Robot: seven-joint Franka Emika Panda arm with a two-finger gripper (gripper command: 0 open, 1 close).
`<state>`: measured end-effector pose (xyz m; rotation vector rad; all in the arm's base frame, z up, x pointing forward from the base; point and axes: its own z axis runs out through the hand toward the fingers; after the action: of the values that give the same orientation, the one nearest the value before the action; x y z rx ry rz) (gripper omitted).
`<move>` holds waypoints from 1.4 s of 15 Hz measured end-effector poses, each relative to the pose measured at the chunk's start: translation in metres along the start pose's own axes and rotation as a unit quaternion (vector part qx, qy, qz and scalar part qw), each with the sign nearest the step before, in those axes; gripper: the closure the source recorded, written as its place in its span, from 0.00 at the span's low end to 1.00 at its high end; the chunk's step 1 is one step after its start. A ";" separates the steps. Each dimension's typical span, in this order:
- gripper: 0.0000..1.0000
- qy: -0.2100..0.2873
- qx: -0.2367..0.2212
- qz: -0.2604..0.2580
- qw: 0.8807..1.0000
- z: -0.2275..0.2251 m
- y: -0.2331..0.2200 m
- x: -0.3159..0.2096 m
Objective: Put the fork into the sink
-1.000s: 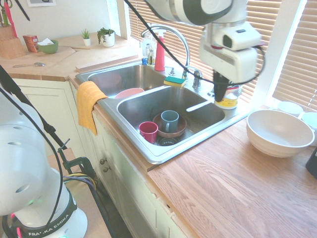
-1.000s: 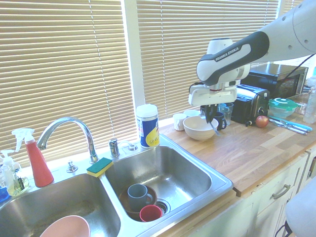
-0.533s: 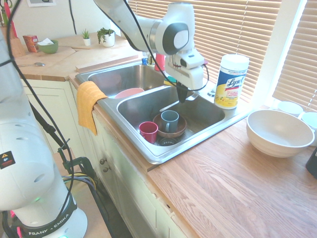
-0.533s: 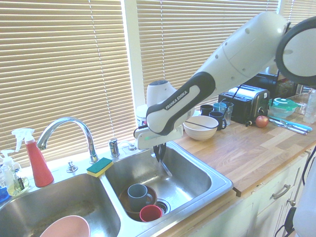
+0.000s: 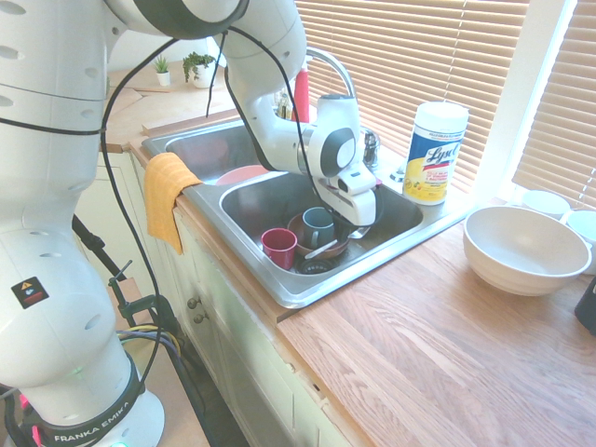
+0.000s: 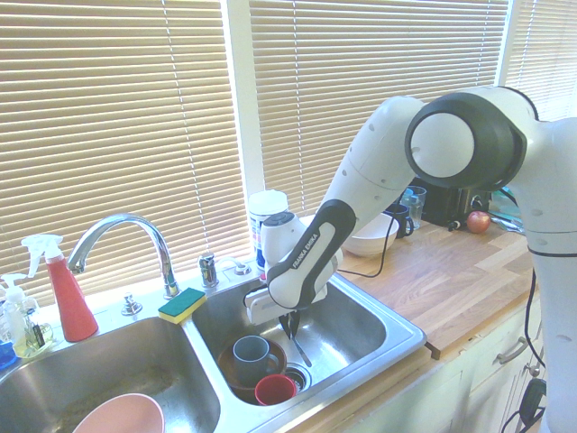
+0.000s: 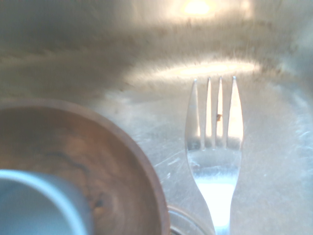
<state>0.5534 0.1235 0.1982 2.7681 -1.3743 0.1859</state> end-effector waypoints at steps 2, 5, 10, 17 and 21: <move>1.00 -0.004 -0.006 0.003 1.000 0.024 0.005 -0.002; 0.00 -0.022 -0.016 0.013 1.000 0.050 0.008 -0.011; 0.00 -0.042 -0.019 0.009 0.999 0.062 0.009 -0.013; 0.00 -0.042 -0.011 0.007 0.999 0.057 0.009 -0.005; 0.00 -0.028 0.001 -0.008 1.000 -0.017 -0.003 0.003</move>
<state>0.5565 0.1242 0.2154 2.8064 -1.3631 0.1108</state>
